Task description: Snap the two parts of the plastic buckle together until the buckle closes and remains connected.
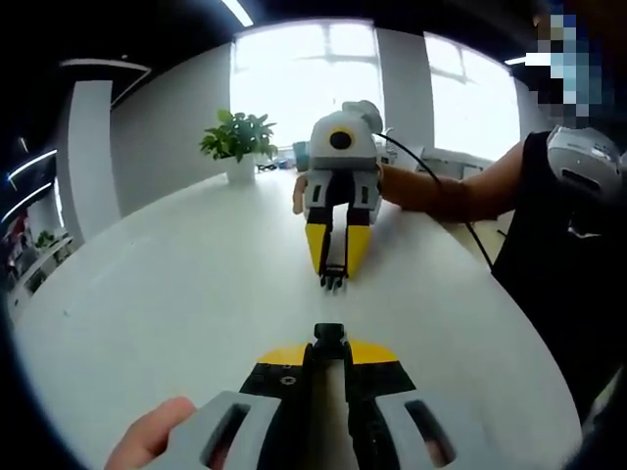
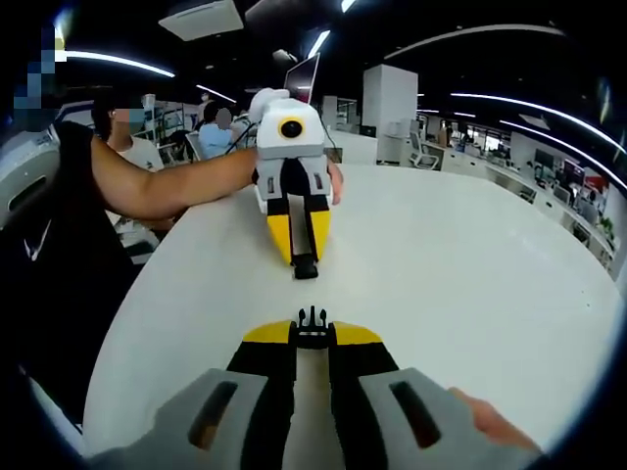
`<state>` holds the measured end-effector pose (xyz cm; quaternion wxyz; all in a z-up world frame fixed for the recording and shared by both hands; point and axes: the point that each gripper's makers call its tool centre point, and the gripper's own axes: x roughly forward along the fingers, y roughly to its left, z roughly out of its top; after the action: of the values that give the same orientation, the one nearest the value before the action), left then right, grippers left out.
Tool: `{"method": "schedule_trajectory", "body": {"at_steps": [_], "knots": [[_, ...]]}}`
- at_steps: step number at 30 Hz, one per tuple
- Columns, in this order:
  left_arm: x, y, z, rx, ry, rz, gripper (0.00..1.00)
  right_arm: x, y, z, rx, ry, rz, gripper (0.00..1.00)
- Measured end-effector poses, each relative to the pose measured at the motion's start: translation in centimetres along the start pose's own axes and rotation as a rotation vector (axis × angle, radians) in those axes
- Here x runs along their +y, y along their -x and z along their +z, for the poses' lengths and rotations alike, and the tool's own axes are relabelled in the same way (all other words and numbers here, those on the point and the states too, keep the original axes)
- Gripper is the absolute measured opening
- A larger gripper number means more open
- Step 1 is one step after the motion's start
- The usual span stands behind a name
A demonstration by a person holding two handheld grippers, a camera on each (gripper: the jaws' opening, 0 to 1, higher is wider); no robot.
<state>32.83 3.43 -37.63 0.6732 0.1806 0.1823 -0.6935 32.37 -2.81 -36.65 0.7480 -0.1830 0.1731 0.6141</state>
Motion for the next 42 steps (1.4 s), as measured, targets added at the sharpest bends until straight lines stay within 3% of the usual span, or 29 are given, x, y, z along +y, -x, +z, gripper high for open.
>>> {"method": "schedule_trajectory", "body": {"at_steps": [42], "knots": [[-0.13,-0.31,-0.06,0.006,0.019,-0.019,0.11,0.08,-0.26,-0.63,0.014,0.004,0.014,0.12]]}}
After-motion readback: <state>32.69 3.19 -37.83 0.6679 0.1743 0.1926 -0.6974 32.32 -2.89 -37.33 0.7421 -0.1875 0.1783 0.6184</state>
